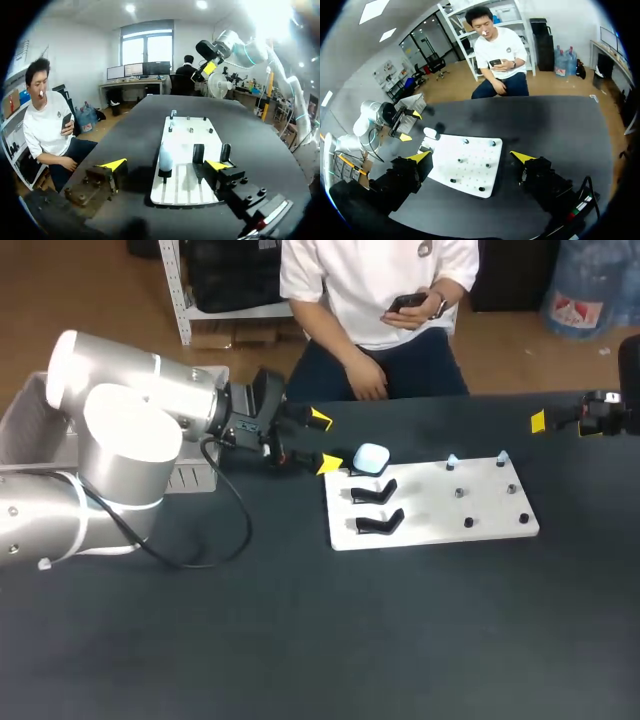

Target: Pick up each earbud case from the left stands, insert the matching earbuds, close the lid, and place the case in the box.

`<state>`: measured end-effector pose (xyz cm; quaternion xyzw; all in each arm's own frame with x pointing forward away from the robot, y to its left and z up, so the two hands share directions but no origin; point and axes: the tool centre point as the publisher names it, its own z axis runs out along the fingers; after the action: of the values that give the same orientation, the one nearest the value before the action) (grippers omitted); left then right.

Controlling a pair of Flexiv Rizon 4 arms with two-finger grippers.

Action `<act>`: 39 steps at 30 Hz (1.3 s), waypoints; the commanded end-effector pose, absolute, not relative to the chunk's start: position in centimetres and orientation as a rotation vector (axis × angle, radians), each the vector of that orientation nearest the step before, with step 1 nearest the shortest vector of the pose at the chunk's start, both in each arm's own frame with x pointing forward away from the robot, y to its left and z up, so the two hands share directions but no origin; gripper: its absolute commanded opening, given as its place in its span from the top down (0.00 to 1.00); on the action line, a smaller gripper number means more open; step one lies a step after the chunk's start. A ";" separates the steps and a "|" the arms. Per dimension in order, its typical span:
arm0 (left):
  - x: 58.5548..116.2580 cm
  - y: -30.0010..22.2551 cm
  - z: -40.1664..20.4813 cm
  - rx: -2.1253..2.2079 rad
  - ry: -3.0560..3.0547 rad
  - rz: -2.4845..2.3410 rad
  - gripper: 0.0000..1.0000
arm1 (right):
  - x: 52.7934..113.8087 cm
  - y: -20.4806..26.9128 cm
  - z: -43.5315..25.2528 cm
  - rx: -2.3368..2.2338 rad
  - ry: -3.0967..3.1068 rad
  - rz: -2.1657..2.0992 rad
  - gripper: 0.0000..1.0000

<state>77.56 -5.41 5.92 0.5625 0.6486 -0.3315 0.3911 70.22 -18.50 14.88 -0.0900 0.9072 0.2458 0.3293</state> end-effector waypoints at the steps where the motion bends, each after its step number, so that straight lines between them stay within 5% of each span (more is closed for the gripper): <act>1: 78.0 -6.5 5.2 1.435 1.640 -0.846 0.00 | 70.2 -18.5 14.9 -0.235 2.373 0.643 0.00; 39: 78.2 -10.1 1.9 1.381 1.653 -0.896 0.00 | 70.2 -18.5 14.9 -0.235 2.373 0.643 0.00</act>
<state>78.06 -9.99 2.05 0.5447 0.6538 -0.3519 0.3899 70.22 -18.50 14.88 -0.0900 0.9072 0.2458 0.3293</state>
